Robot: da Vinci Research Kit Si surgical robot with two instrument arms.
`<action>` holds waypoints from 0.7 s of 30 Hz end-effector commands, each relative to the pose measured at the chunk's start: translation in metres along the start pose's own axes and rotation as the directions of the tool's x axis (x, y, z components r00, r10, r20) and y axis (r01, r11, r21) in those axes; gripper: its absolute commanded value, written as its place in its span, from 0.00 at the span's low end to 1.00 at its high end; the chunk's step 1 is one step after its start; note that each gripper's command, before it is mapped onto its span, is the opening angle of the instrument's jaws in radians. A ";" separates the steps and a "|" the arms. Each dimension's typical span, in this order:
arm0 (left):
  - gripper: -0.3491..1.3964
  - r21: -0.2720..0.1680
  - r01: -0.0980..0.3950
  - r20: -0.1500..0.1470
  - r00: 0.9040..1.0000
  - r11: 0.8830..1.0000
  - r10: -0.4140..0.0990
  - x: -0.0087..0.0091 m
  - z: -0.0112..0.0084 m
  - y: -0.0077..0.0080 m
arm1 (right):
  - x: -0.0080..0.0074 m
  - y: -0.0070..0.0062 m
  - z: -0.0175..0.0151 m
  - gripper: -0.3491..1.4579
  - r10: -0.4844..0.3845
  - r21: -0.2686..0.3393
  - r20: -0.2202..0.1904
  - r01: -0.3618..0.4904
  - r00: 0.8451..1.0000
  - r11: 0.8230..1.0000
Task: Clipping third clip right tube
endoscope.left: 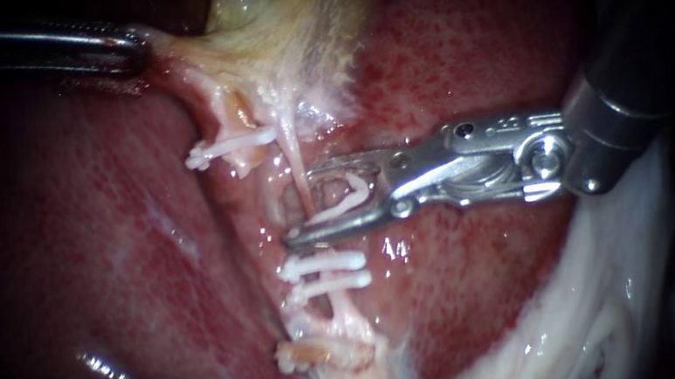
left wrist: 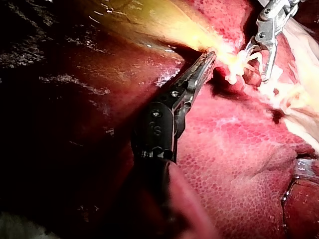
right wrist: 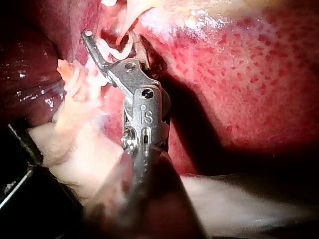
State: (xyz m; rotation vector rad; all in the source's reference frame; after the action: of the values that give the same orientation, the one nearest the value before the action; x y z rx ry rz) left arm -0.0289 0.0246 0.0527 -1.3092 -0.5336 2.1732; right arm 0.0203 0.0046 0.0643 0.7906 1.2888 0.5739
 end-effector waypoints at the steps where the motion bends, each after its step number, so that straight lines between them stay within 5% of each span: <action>1: 0.00 0.000 0.000 0.000 1.000 1.000 0.000 0.0000 0.0000 0.0000 | 0.0002 0.0000 0.0002 0.47 0.024 0.025 -0.027 -0.024 0.999 0.999; 7: 0.00 0.000 0.000 0.000 1.000 1.000 0.000 0.0000 0.0000 0.0000 | 0.0014 -0.0005 0.0004 0.47 0.086 0.135 -0.118 -0.069 0.989 0.988; 14: 0.00 0.000 0.000 0.000 1.000 1.000 0.000 -0.0001 0.0001 -0.0001 | 0.0033 -0.0018 -0.0004 0.45 0.109 0.166 -0.141 -0.085 0.984 0.982; 21: 0.00 0.000 0.000 0.000 1.000 1.000 0.000 -0.0001 0.0001 -0.0001 | 0.0033 -0.0020 -0.0010 0.40 0.127 0.176 -0.135 -0.102 0.983 0.979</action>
State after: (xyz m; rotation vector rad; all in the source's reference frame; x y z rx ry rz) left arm -0.0289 0.0246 0.0529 -1.3087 -0.5335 2.1735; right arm 0.0197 0.0061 0.0605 0.9846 1.4478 0.6284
